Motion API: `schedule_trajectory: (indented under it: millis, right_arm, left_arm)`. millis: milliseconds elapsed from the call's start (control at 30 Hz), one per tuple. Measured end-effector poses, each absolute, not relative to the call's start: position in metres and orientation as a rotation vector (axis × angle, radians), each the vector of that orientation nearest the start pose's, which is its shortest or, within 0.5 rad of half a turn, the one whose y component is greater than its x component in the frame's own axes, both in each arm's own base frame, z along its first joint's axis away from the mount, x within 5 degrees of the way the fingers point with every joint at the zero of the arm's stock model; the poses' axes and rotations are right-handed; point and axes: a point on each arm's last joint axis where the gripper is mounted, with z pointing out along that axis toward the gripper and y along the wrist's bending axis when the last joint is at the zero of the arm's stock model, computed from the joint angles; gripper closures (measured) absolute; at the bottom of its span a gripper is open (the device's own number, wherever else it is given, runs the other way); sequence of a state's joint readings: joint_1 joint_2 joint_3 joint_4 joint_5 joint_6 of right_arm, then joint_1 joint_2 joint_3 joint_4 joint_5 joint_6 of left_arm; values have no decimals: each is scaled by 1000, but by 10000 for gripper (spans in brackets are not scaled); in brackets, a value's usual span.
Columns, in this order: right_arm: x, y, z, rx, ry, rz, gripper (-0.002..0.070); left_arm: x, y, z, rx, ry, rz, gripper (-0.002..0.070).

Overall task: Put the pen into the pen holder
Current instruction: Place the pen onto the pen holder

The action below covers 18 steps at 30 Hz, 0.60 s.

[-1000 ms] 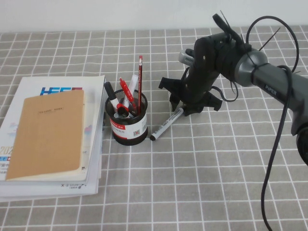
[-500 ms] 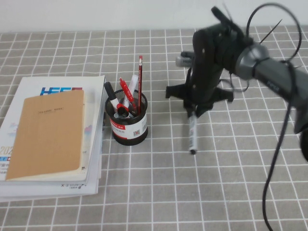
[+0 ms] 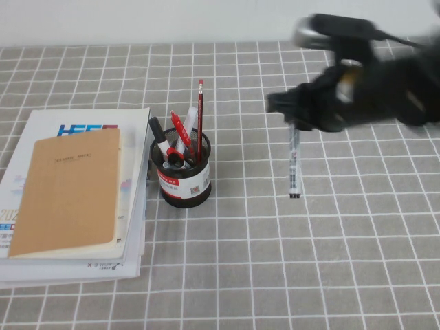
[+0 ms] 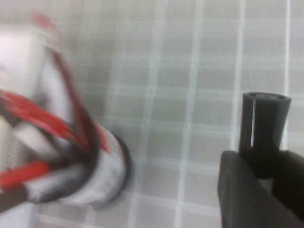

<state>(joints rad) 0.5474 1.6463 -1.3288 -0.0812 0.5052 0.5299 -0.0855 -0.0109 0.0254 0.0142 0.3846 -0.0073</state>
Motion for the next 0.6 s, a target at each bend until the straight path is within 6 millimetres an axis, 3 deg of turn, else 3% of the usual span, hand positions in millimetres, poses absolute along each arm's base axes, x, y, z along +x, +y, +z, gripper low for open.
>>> schedule_trajectory:
  millis: [200, 300, 433, 600]
  right_arm:
    - [261, 165, 307, -236, 1715, 695, 586]
    - [246, 162, 310, -302, 1468, 751, 586]
    - [248, 172, 310, -403, 1349, 769, 586]
    - [270, 214, 306, -620, 1251, 795, 586]
  left_arm:
    - [52, -4, 171, 82, 1881, -50, 680]
    - [52, -4, 171, 82, 1881, -50, 680]
    - [52, -4, 171, 82, 1881, -50, 680]
    - [52, -4, 171, 82, 1881, -50, 680]
